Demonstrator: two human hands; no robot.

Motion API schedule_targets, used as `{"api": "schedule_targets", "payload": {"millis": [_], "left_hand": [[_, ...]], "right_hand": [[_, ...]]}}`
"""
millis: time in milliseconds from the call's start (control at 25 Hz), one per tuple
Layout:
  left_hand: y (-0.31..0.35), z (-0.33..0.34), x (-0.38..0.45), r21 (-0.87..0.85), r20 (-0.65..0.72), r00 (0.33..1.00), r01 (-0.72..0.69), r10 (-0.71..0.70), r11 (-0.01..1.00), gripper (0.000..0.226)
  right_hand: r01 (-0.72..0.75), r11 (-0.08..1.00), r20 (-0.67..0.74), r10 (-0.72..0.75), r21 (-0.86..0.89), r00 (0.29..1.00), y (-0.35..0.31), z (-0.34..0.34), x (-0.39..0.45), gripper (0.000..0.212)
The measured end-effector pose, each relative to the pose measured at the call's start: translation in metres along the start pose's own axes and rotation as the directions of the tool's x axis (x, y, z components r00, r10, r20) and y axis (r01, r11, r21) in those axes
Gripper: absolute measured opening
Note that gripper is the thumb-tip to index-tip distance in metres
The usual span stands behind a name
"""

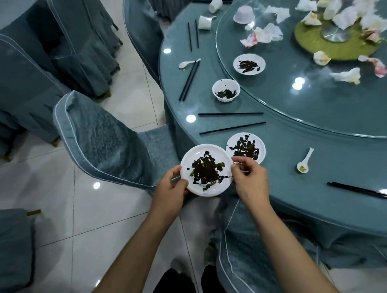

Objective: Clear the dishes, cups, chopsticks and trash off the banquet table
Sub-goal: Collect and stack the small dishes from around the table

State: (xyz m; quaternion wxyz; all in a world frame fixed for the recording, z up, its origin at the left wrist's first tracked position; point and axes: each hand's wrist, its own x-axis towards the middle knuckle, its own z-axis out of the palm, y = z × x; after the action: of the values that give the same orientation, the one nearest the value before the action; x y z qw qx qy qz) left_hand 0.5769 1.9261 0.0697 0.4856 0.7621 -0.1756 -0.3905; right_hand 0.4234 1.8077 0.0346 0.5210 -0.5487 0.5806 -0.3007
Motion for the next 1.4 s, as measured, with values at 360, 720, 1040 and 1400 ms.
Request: {"api": "schedule_targets", "payload": {"millis": [360,720,1040,1400], "left_hand": [[0.003,0.004,0.094,0.114,0.186,0.982,0.021,-0.042,0.993,0.035],[-0.005,-0.006,0.181,0.385,0.438,0.888,-0.042,-0.142,0.922,0.044],[-0.012,-0.01,0.224,0.405,0.486,0.849,-0.01,-0.206,0.914,0.045],[-0.008,0.0,0.237,0.328,0.461,0.851,0.097,-0.25,0.94,0.046]], "right_hand": [[-0.09,0.994,-0.152,0.081,-0.055,0.985,0.007,0.035,0.039,0.02],[-0.266,0.963,-0.3,0.24,-0.046,0.923,0.017,0.098,0.061,0.022],[-0.396,0.918,-0.319,0.382,0.023,0.867,0.019,0.13,0.073,0.015],[-0.349,0.936,-0.289,0.322,-0.047,0.902,0.014,0.131,0.107,0.004]]}}
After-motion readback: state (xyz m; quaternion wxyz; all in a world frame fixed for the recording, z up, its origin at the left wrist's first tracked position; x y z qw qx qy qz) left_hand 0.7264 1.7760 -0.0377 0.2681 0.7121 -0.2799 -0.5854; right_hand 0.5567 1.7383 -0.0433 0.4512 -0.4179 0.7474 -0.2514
